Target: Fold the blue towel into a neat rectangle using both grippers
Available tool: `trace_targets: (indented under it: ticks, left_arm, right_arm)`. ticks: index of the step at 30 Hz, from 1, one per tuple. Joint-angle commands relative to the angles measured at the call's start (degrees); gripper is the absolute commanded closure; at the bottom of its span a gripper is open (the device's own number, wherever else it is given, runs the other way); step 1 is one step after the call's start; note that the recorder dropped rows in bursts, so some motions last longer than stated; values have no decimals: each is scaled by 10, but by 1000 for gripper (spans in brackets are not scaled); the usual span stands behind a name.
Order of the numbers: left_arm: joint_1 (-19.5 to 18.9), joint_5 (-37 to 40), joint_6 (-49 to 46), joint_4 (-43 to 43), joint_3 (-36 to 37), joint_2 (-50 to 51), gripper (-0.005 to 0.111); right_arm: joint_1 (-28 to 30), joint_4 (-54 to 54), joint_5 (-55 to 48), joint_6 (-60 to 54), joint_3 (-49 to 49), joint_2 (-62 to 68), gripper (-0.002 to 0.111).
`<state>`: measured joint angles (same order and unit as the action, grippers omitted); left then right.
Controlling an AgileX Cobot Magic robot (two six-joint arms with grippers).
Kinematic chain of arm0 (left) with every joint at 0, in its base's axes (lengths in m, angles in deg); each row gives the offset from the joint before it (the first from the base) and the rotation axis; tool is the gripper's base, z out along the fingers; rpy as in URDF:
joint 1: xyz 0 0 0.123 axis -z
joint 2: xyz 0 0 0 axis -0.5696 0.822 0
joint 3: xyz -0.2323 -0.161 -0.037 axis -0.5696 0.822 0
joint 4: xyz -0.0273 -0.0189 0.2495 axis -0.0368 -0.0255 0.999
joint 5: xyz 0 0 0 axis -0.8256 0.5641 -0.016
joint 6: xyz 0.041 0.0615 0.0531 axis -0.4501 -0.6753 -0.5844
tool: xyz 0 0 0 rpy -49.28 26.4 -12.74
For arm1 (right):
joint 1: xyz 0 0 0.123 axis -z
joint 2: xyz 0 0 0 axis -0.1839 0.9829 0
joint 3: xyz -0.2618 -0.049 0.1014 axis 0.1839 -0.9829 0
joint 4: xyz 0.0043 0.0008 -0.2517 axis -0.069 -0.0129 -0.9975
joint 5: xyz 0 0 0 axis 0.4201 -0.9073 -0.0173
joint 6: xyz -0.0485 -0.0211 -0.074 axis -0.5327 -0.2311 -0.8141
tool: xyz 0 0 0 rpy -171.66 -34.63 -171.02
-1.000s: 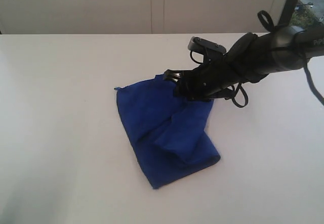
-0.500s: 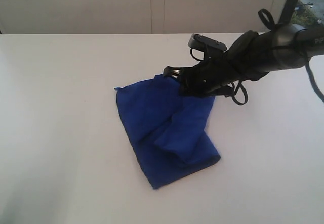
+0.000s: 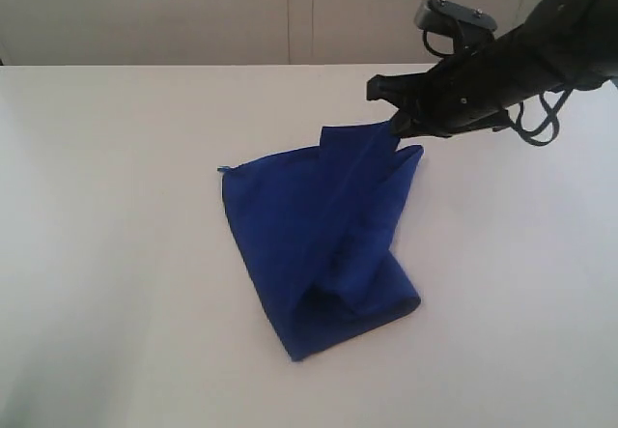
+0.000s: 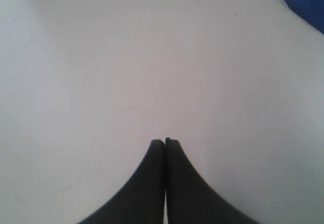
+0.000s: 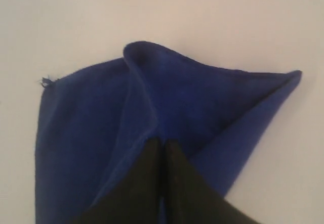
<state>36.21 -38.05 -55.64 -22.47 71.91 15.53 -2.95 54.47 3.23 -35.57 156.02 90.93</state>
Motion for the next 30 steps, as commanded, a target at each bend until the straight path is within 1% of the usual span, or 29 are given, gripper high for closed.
trace_targets:
  ticks: [1,7,15,20,30]
  left_arm:
    - [-3,5,0,1,4,-3,107]
    - [-3,5,0,1,4,-3,107]
    - [-3,5,0,1,4,-3,107]
    - [-3,5,0,1,4,-3,107]
    - [-3,2,0,4,4,-3,107]
  right_arm:
    - [17,-48,-11,-2,-1,-4,108]
    - [17,-56,15,-2,-1,-4,108]
    - [17,-110,24,-2,-1,-4,108]
    - [17,-156,11,-1,-6,-4,108]
    - [17,-154,14,2,-15,-4,108]
